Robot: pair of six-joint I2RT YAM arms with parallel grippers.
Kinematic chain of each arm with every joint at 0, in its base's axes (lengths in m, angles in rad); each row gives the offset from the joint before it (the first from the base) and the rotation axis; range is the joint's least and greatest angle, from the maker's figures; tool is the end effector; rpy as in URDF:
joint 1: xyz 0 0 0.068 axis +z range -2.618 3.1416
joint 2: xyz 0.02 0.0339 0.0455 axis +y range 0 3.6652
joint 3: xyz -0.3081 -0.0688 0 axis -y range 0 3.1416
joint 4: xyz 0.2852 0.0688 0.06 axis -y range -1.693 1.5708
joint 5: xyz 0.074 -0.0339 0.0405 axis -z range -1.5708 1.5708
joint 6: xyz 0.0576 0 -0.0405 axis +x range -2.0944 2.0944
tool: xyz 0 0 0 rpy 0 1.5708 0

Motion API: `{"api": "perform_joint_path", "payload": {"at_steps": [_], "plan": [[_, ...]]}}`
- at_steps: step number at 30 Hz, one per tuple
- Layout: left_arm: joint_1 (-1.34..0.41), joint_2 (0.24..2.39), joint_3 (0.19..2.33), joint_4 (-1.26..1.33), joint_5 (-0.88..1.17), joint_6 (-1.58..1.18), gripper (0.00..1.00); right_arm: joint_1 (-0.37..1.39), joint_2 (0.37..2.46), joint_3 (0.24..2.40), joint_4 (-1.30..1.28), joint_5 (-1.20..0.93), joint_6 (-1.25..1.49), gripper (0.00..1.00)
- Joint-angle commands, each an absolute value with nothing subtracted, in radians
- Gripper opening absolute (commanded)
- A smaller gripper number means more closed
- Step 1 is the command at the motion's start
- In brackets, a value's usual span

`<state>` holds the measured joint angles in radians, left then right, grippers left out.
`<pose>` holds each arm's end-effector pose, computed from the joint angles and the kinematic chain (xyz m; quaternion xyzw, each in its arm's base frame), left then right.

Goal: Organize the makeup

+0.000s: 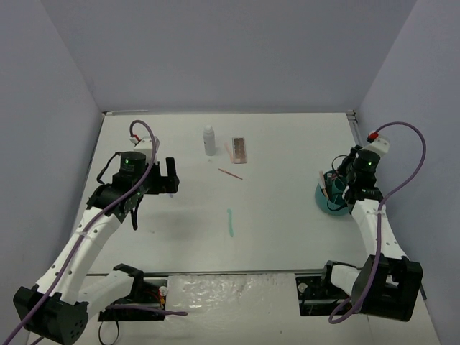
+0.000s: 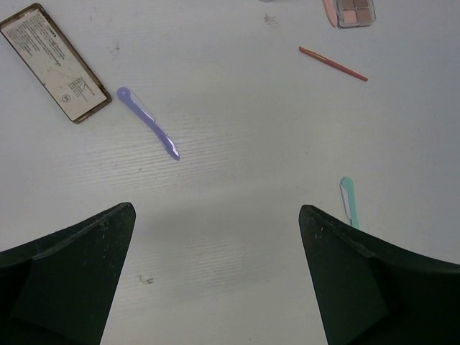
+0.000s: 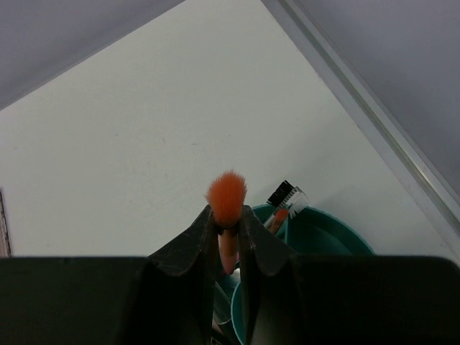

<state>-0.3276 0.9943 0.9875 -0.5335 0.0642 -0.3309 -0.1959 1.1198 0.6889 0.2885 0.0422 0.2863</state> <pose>0.2359 -0.0841 0.3622 0.0144 0.8697 -0.1857 0.4570 0.2939 -0.0608 0.3075 0.1938 0.7303 0.0137 0.6549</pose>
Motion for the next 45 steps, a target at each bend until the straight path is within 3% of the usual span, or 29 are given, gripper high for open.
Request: {"api": "perform_joint_path", "payload": {"at_steps": [1,5,14,19,27,33,37,45], "plan": [[-0.297,0.974,0.995,-0.472,0.110,-0.361,0.97,-0.201,1.132,0.661,0.427,0.020,0.298,0.00],[-0.288,0.976,0.993,-0.468,0.120,-0.365,0.97,-0.202,1.146,0.627,0.456,0.011,0.307,0.01],[-0.276,0.976,0.988,-0.462,0.121,-0.371,0.97,-0.202,1.142,0.601,0.460,0.011,0.328,0.19],[-0.273,0.977,0.985,-0.459,0.123,-0.373,0.97,-0.202,1.109,0.612,0.433,0.021,0.328,0.39],[-0.272,0.988,0.978,-0.433,0.170,-0.371,0.97,-0.202,1.038,0.684,0.329,0.023,0.324,0.54],[-0.275,1.074,1.009,-0.411,0.262,-0.371,0.97,-0.202,0.982,0.781,0.252,-0.093,0.294,0.84],[-0.314,1.150,1.054,-0.430,0.258,-0.447,0.97,-0.201,0.952,0.816,0.213,-0.180,0.287,0.90],[-0.535,1.402,1.263,-0.531,-0.026,-0.738,0.97,-0.081,0.916,0.817,0.199,-0.207,0.260,0.95]]}}
